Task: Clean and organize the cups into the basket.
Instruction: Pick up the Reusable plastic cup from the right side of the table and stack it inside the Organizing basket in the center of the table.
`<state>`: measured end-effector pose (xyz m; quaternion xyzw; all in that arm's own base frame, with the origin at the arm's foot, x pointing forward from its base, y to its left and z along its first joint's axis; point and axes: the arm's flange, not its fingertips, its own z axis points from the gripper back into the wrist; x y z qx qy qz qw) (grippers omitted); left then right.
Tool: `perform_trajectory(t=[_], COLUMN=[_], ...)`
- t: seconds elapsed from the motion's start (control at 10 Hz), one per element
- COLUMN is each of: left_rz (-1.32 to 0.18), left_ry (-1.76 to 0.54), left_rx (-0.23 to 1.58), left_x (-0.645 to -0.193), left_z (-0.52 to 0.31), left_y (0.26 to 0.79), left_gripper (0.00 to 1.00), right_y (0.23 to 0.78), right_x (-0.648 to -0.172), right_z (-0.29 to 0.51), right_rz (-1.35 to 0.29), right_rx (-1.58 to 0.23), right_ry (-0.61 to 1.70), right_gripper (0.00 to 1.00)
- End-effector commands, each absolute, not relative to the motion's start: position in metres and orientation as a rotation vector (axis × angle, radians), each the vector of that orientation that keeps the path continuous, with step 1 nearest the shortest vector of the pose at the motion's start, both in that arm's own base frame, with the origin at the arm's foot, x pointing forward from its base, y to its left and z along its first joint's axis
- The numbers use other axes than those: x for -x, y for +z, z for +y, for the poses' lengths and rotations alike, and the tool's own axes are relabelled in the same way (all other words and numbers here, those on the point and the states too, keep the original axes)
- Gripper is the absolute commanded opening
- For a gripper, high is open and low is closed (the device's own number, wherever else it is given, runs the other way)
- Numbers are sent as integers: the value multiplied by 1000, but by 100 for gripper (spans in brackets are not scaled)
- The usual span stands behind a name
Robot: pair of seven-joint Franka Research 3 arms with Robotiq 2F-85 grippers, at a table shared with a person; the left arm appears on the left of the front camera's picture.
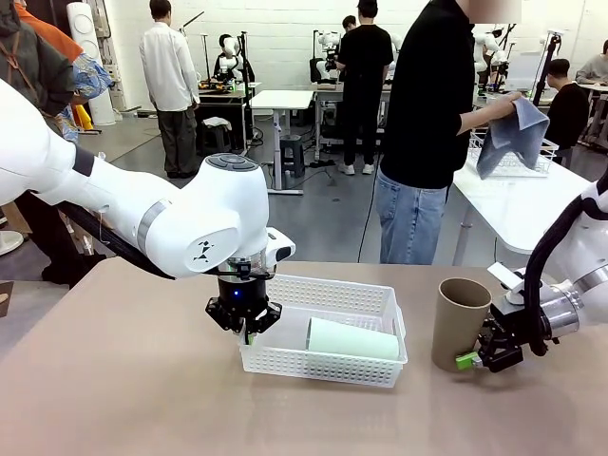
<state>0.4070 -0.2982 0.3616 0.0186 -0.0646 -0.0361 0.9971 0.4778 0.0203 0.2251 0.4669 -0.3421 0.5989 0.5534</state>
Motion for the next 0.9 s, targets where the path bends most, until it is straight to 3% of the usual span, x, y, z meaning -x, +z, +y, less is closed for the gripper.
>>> perform_trajectory(t=[0.0, 0.1, 0.2, 0.3, 0.4, 0.6, 0.7, 0.8], left_rz=[-137, -137, -137, -137, -137, -137, -137, -137], left_ry=[-77, -77, -77, -77, -77, -77, -77, -77], left_rx=[-38, -38, -38, -38, -38, -38, -38, -38], left_x=[-406, -406, -406, -406, -406, -406, -406, -406], left_z=[-299, -299, -299, -299, -299, -299, -299, -299], left_y=[363, 363, 363, 363, 363, 363, 363, 363], left_gripper=[0, 0, 0, 0, 0, 0, 0, 0], right_y=[222, 221, 221, 221, 221, 220, 232, 266], right_x=[-475, -476, -475, -476, -476, -476, -473, -464], right_z=[22, 23, 22, 22, 22, 22, 24, 24], right_rz=[-800, -809, -810, -814, -816, -820, -822, -777], right_rx=[-1124, -1123, -1123, -1119, -1119, -1118, -1092, -1073], right_ry=[1430, 1425, 1425, 1428, 1428, 1420, 1265, 1133], right_gripper=[41, 41, 0, 39, 0, 0, 62, 62])
